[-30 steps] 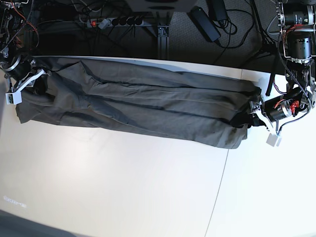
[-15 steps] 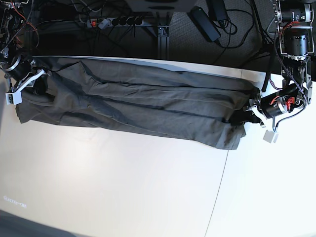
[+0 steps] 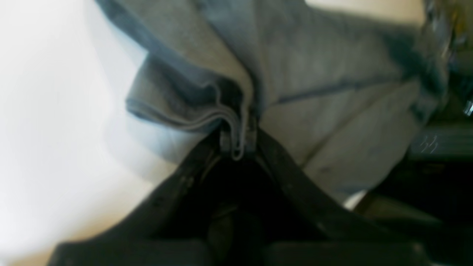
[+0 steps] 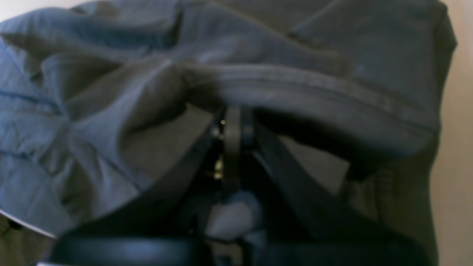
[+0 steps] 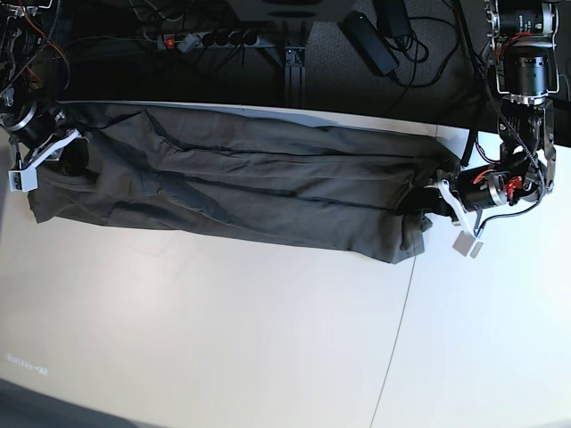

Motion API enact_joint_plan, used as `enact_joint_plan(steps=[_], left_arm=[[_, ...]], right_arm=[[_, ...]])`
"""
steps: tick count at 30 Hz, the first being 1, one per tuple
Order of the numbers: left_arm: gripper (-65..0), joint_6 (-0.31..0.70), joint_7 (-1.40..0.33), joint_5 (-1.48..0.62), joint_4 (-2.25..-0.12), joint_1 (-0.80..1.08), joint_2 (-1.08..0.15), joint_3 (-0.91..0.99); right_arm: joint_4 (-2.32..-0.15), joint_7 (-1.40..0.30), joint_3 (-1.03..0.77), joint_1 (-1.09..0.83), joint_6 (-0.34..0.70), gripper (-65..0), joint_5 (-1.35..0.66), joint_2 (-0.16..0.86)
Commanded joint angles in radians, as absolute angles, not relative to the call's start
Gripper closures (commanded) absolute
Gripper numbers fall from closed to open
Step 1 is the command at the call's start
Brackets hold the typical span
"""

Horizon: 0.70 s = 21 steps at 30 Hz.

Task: Fold the T-shirt properly
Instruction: 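Lift the strip end with the left gripper and fold it toward the right gripper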

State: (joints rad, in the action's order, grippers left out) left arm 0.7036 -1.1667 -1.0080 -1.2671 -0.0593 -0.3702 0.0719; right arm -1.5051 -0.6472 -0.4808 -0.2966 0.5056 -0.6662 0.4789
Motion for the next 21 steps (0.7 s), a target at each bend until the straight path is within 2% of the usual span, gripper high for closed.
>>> enact_joint_plan(steps=[1, 5, 13, 17, 21], left_arm=[[0.0, 0.698, -1.166, -1.032, -1.327, -0.071, -0.372, 0.073], [0.0, 0.698, -1.182, -1.000, -1.482, -0.046, -0.348, 0.073], [0.0, 0.698, -1.176, -0.937, -1.646, -0.038, -0.346, 0.061], [0.0, 0.698, -1.150, -0.897, -1.730, -0.030, -0.325, -0.044], [0.0, 0.637, -1.090, -0.765, -1.740, -0.031, -0.220, -0.202]], right_arm=[[-1.519, -0.625, -0.489, -0.280, 0.580, 0.0, -0.681, 0.500], [-1.519, -0.626, -0.489, -0.258, 0.580, 0.0, -0.680, 0.500], [-1.519, -0.626, -0.488, -0.239, 0.580, 0.0, -0.681, 0.498], [-1.518, -0.626, -0.488, -0.239, 0.580, 0.0, -0.681, 0.496], [-1.518, -0.630, -0.488, -0.239, 0.580, 0.0, -0.680, 0.496]])
